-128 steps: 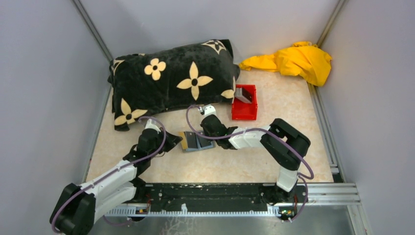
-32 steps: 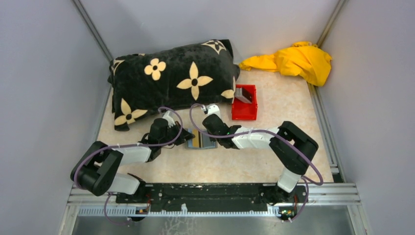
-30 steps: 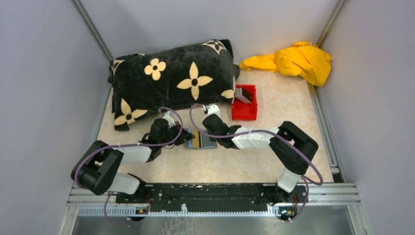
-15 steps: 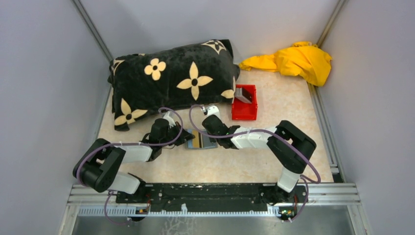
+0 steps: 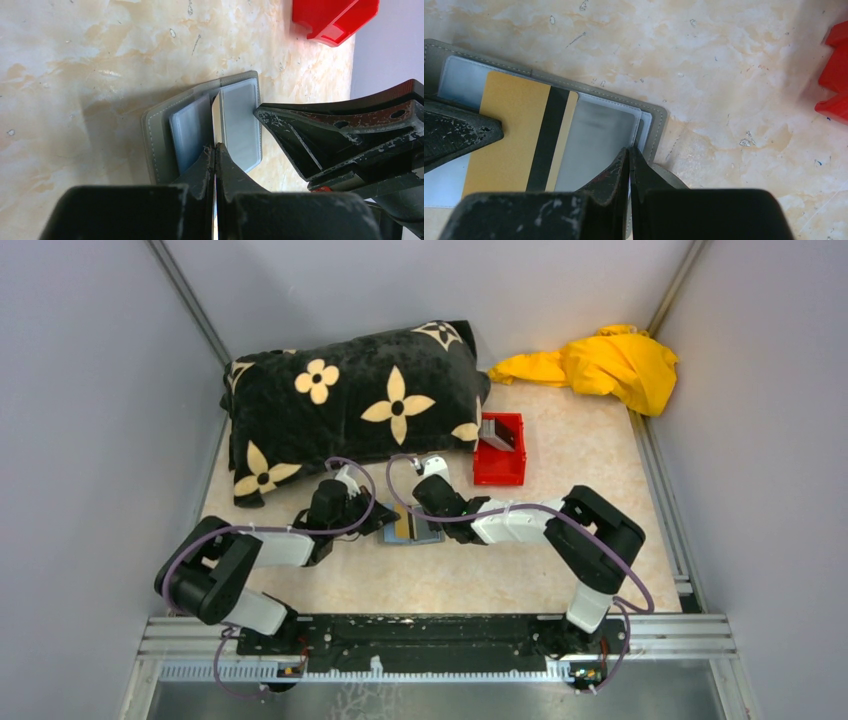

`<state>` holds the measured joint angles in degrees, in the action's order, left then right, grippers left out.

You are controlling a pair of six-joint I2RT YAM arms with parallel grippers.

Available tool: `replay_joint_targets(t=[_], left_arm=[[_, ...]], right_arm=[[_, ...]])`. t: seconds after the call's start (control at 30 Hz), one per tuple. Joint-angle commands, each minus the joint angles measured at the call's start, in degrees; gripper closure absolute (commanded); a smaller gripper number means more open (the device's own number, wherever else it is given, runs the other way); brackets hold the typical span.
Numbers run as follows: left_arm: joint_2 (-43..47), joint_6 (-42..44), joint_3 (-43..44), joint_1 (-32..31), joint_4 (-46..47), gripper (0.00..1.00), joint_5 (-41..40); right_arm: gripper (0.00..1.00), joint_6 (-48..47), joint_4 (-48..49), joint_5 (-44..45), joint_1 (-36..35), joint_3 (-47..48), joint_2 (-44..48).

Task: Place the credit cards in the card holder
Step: Insert the credit card into the card holder.

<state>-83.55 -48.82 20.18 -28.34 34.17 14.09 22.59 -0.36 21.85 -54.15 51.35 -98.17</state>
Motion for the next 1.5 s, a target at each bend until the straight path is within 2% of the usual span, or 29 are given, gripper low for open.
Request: replay_joint_targets(t=[0.0,0.57,1.03,1.47], left_arm=[[-2.0,0.1,1.9,0.1,1.0,1.0,-0.2],[-3.6,-0.6,2.1,0.1,0.9,1.0,1.3],[-4.8,-4.2,-2.0,-0.1,5.0,1.0,-0.5],[-3.2,0.2,-0.1,-0.3,0.6,1.0,-4.9]], right_arm=[[0.97,0.6,1.9,-0.3,0.0,-0.2,-0.6],[0.97,0.3,1.5,0.0,0.0,0.3,-0.7],[0.97,0.7,1.6,-0.5,0.0,0.2,-1.2],[0.97,1.0,1.4,-0.7,0.0,0.0,-1.3]])
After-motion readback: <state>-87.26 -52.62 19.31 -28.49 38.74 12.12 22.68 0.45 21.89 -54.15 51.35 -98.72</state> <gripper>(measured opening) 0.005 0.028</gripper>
